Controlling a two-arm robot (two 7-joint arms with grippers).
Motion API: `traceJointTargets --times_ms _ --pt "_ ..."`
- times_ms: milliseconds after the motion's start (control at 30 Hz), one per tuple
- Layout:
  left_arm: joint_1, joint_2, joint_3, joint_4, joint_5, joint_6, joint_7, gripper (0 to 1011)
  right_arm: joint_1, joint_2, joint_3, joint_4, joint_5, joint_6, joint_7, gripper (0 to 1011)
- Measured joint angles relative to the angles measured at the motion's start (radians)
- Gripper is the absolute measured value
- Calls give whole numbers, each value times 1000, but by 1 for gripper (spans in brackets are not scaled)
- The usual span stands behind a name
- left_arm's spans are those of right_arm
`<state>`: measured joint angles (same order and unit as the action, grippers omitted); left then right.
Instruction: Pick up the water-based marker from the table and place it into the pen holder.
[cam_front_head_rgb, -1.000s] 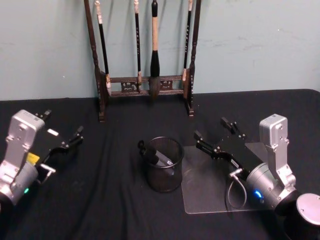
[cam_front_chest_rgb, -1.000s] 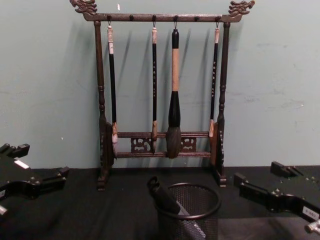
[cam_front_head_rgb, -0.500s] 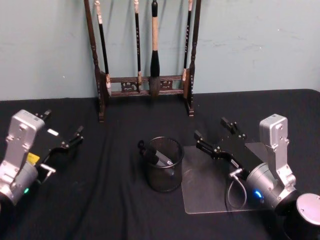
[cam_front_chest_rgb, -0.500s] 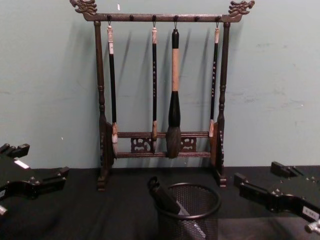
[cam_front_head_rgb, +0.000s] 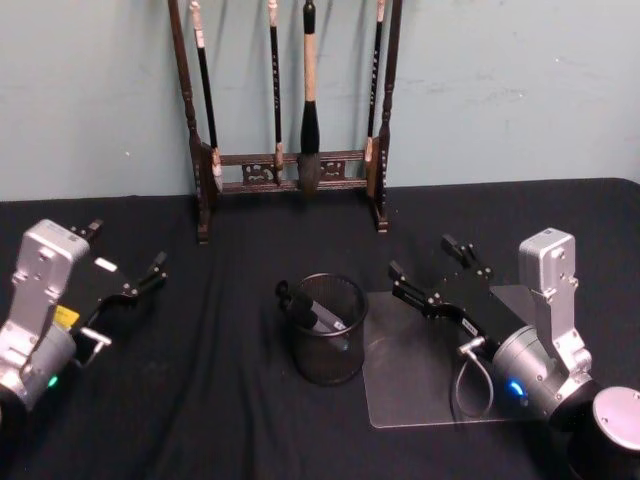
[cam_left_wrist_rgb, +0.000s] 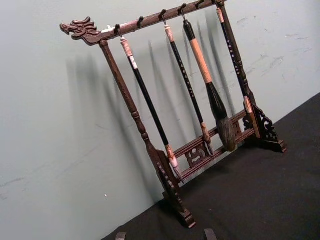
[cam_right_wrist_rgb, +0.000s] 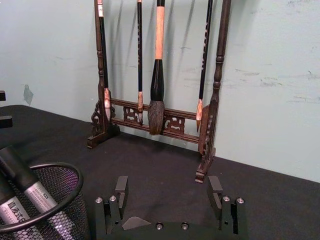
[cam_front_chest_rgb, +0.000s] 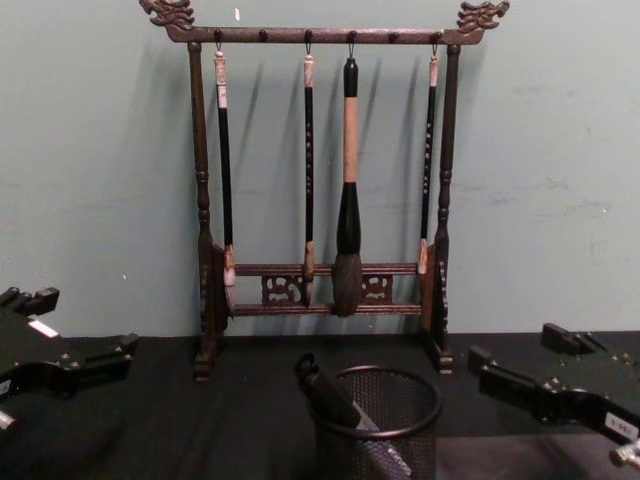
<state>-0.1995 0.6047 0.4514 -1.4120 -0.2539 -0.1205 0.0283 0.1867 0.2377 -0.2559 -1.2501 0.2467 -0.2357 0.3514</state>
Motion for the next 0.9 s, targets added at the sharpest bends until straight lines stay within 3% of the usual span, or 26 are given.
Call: traceJointTargets --times_ms 900 --pt "0 0 0 0 0 0 0 1009 0 0 0 0 0 0 0 1002"
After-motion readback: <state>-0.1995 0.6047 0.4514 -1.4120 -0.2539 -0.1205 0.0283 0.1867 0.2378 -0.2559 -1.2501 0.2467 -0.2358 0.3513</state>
